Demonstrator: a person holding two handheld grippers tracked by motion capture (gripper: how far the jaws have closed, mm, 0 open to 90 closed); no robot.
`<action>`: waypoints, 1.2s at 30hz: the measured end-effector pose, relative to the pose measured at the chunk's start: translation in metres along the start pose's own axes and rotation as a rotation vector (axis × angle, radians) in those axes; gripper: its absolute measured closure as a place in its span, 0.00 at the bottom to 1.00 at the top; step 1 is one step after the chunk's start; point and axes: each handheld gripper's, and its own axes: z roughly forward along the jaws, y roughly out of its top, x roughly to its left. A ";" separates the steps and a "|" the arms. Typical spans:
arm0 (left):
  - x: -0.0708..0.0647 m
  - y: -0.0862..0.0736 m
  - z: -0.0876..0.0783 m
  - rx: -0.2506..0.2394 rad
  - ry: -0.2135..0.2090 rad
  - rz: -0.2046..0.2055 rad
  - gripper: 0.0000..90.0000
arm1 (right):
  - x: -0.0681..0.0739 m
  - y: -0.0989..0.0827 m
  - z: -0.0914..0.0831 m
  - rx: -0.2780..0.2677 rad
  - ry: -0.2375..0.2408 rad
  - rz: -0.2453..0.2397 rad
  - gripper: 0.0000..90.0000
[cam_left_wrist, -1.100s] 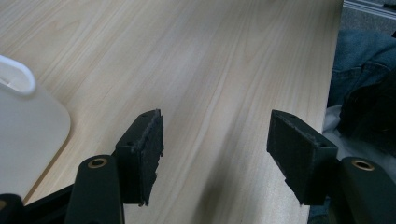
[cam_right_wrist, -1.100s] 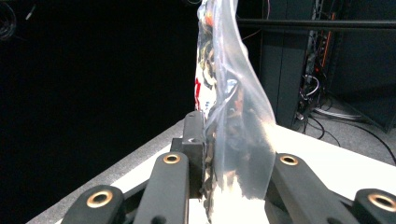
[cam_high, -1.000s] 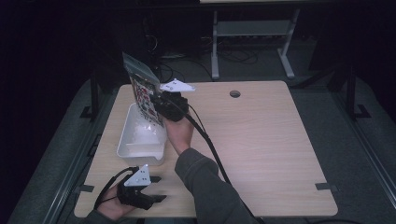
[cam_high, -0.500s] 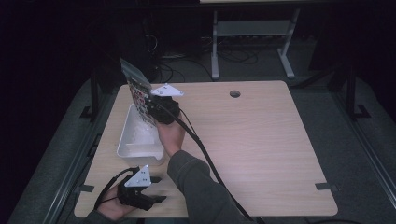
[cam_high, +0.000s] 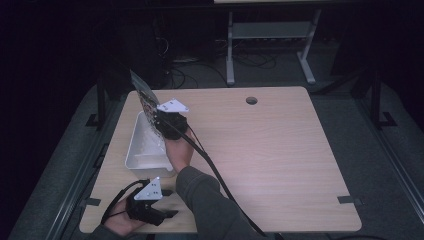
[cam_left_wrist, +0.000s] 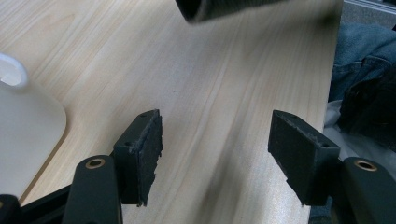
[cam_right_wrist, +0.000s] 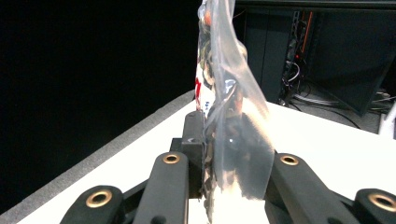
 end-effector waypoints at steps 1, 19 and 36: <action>0.000 0.000 0.000 0.000 0.000 0.000 0.38 | 0.001 -0.002 0.000 -0.002 0.001 0.001 0.83; 0.001 0.000 0.000 0.003 -0.001 -0.001 0.38 | -0.021 0.006 -0.001 0.080 0.107 0.030 0.78; 0.000 0.000 0.001 0.003 -0.003 -0.002 0.38 | -0.005 -0.006 -0.012 0.086 0.029 -0.065 0.83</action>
